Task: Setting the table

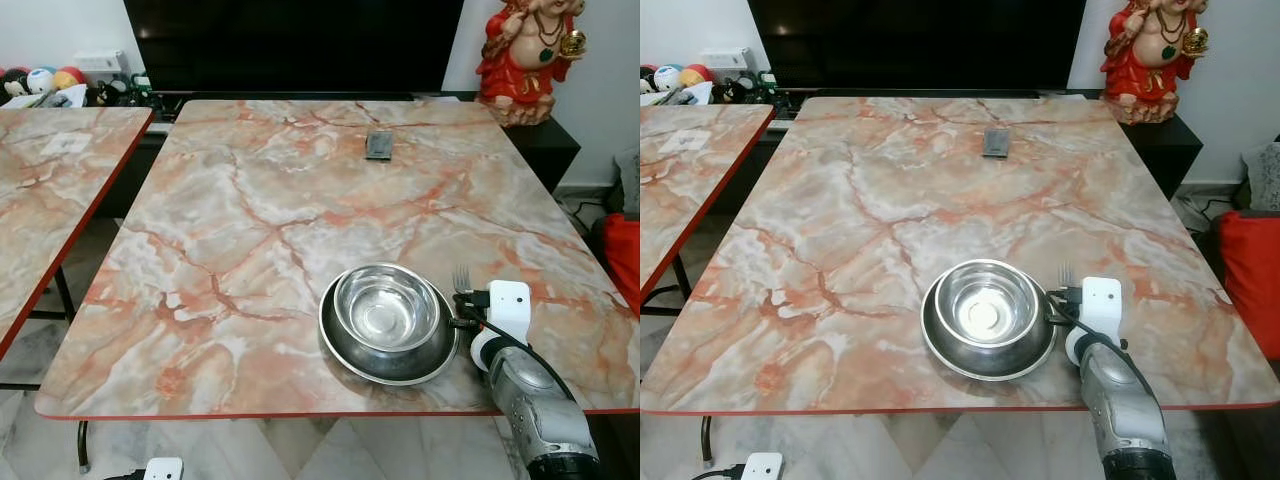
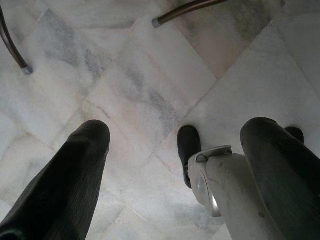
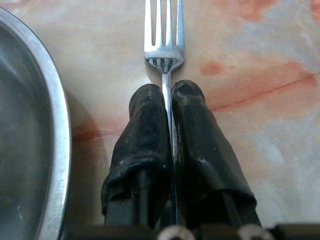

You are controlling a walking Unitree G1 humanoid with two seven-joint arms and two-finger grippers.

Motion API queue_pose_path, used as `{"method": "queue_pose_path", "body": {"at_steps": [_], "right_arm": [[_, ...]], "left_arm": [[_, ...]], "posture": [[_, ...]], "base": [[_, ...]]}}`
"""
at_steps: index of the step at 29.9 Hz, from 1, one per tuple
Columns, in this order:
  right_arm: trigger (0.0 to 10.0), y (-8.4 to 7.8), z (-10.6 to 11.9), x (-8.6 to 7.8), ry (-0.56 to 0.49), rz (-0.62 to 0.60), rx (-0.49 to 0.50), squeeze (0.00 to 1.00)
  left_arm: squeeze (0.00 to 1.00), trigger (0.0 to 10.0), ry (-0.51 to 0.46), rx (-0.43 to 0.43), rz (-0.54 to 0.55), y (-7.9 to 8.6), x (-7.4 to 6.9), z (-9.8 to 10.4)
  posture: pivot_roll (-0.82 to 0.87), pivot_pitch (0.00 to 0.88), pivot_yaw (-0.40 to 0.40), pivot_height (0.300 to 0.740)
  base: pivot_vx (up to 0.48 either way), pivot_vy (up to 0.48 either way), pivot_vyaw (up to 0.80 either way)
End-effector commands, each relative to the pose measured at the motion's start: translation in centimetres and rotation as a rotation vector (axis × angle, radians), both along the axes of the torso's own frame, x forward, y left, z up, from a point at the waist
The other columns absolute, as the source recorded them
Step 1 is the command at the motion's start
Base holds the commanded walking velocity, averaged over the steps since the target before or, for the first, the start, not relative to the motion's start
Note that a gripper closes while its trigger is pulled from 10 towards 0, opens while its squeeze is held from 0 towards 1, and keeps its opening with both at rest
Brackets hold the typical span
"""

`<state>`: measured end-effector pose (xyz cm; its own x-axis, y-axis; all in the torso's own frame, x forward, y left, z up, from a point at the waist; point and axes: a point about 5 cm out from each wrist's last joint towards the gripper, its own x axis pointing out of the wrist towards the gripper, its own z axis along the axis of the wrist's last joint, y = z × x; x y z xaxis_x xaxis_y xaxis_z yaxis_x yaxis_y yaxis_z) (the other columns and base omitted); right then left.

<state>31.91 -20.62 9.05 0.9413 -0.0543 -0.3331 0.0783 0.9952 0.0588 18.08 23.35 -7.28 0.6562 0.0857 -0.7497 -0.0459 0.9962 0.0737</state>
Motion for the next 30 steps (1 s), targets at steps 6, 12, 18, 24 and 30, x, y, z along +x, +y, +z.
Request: {"method": "queue_pose_path", "body": {"at_steps": [6, 12, 18, 24, 30], "right_arm": [[10.0, 0.07, -0.17, 0.07, 0.009, 0.003, -0.003, 0.07], [10.0, 0.11, -0.21, 0.12, 0.011, 0.006, -0.008, 0.18], [10.0, 0.12, -0.22, 0.18, 0.013, 0.007, -0.014, 0.33], [10.0, 0.20, -0.20, 0.20, 0.011, 0.010, -0.008, 0.58], [10.0, 0.12, -0.31, 0.19, 0.016, 0.000, -0.022, 0.00]], "left_arm": [[0.00, 10.0, 0.040, 0.006, -0.003, 0.11, -0.78, -0.41], [0.00, 10.0, 0.040, 0.006, -0.002, 0.11, -0.77, -0.41], [0.00, 10.0, 0.039, 0.006, -0.002, 0.10, -0.75, -0.40], [0.00, 10.0, 0.039, 0.007, -0.003, 0.09, -0.73, -0.39], [0.00, 10.0, 0.038, 0.008, -0.001, 0.12, -0.74, -0.39]], "posture": [[-0.02, 0.132, 0.002, 0.740], [-0.02, 0.132, 0.002, 0.740], [-0.02, 0.131, 0.002, 0.740], [-0.02, 0.132, 0.003, 0.740], [-0.02, 0.132, 0.003, 0.740]], "base": [[0.000, 0.000, 0.00], [0.000, 0.000, 0.00], [0.000, 0.000, 0.00], [0.000, 0.000, 0.00], [0.000, 0.000, 0.00]]}}
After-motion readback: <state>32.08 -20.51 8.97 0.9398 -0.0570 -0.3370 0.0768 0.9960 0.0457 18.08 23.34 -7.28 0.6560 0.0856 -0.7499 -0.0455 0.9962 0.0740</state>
